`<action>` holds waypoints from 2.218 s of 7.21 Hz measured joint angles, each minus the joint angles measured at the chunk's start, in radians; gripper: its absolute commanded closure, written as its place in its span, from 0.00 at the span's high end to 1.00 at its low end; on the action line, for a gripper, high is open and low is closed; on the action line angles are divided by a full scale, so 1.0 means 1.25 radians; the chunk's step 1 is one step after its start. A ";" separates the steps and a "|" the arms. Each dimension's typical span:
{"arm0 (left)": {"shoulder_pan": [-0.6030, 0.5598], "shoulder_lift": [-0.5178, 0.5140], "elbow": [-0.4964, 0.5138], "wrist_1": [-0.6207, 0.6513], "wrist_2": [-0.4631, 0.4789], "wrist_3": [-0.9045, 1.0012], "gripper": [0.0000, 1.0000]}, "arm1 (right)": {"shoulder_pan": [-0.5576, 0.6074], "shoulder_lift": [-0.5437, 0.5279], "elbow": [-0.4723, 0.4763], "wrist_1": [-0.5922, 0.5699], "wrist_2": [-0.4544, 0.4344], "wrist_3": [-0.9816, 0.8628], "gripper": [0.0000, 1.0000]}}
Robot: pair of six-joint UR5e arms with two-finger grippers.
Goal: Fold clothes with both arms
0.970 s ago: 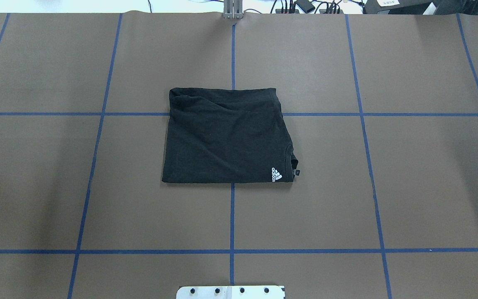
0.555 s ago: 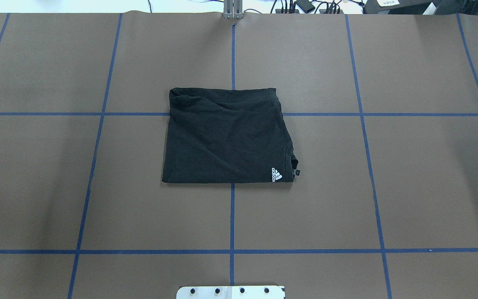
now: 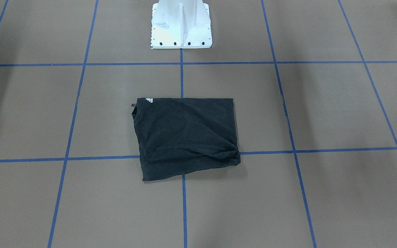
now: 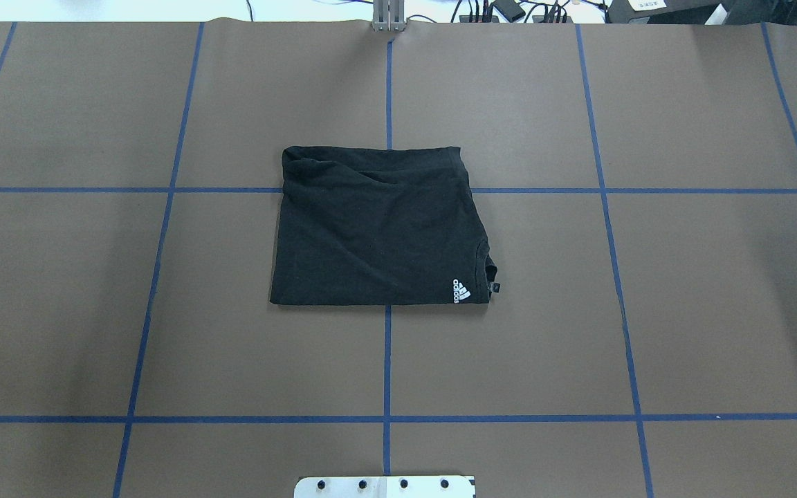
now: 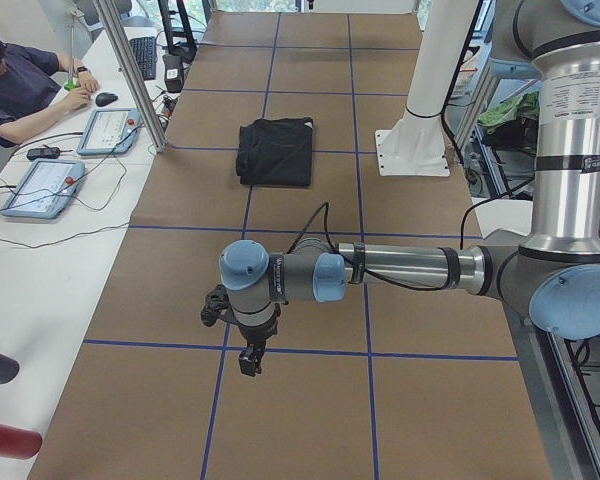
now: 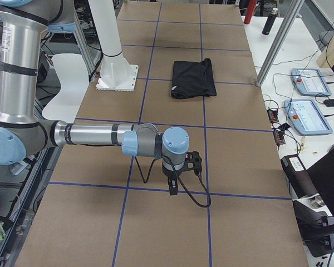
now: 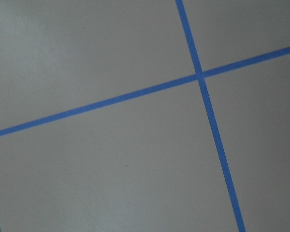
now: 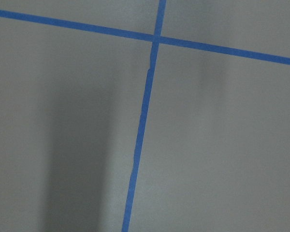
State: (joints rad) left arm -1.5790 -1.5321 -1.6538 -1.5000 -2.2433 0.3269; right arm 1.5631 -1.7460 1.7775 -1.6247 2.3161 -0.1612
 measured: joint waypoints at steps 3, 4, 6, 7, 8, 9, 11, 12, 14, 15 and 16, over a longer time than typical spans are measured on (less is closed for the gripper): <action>0.003 -0.002 -0.044 0.005 0.001 0.015 1.00 | 0.000 0.002 0.001 0.000 0.001 0.000 1.00; 0.004 0.000 -0.047 0.004 0.000 0.015 1.00 | 0.000 0.002 0.001 0.000 0.001 0.000 1.00; 0.004 0.007 -0.035 0.003 -0.031 0.016 1.00 | 0.000 0.003 0.002 0.000 0.001 0.001 1.00; 0.004 0.009 -0.020 0.003 -0.064 0.014 1.00 | -0.001 0.004 0.002 0.000 0.001 0.001 1.00; 0.003 0.009 -0.012 0.003 -0.079 0.010 1.00 | -0.001 0.004 0.002 0.000 0.001 0.001 1.00; 0.002 0.009 -0.009 0.003 -0.082 0.009 1.00 | 0.000 0.004 0.002 0.000 0.002 0.001 1.00; 0.003 0.008 -0.004 0.003 -0.084 0.008 1.00 | 0.000 0.004 0.002 0.000 0.002 0.001 1.00; 0.003 0.008 -0.004 0.003 -0.084 0.007 1.00 | 0.000 0.003 0.002 0.000 0.003 0.001 1.00; 0.003 0.009 -0.005 0.003 -0.084 0.007 1.00 | 0.000 0.001 0.003 0.000 0.004 0.002 1.00; 0.002 0.009 -0.005 0.003 -0.084 0.007 1.00 | -0.001 0.000 0.003 0.000 0.006 0.005 1.00; 0.002 0.009 -0.005 0.003 -0.083 0.007 1.00 | -0.001 -0.001 0.004 0.000 0.007 0.011 1.00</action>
State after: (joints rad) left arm -1.5760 -1.5204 -1.6606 -1.4956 -2.3474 0.3359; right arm 1.5619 -1.7466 1.7825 -1.6245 2.3245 -0.1479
